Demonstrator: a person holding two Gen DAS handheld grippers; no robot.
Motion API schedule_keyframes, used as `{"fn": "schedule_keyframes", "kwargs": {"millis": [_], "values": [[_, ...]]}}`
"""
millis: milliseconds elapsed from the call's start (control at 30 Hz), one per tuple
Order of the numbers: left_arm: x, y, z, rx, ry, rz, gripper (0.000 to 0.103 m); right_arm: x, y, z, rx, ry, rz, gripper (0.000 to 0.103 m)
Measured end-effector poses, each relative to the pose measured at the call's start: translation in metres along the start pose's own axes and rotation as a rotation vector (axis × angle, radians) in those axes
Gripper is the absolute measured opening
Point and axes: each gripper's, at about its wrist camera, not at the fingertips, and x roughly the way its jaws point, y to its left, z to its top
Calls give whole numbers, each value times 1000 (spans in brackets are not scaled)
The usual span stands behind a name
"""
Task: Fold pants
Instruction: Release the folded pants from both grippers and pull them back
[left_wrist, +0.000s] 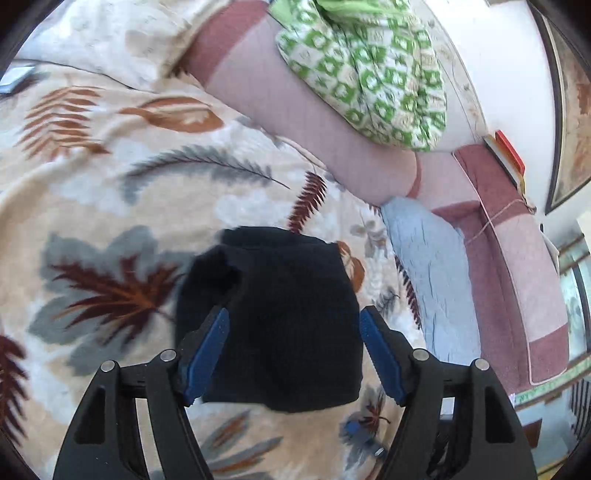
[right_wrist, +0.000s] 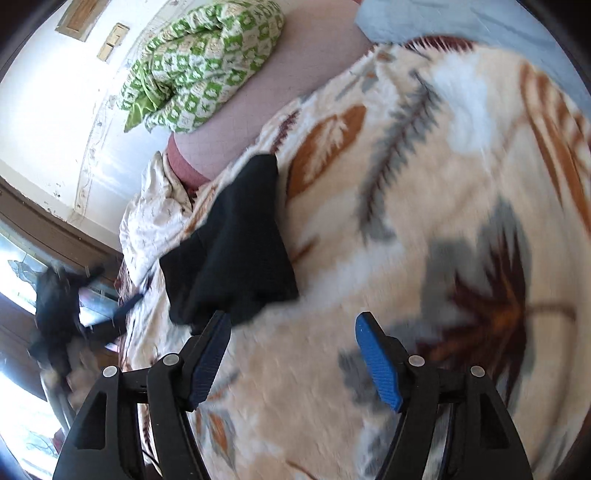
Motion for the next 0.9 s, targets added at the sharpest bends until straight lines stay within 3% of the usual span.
{"fn": "schedule_keyframes", "kwargs": {"millis": [100,167,300,433,600,667,833,900], "values": [[31,10,10,-51,36,66,72,0,-1,-11,-53,-18,-11,75],[44,30,14,-138,46,70,72,-1,4,-11,-96,-16,-27,75],[60,79,9,-346,71,-20,72,1,5,-12,-167,-37,-62,75],[54,87,13,-397,74,-87,72,5,5,-13,-181,-46,-53,75],[4,70,30,-297,-33,-93,72,6,4,-12,-192,-50,-46,75],[-10,60,37,-287,-42,-141,72,8,4,-12,-195,-52,-48,75],[9,31,44,-247,19,-211,73,13,14,-16,-257,-59,-98,76],[30,30,42,-251,60,-198,73,14,17,-18,-285,-60,-113,76]]}}
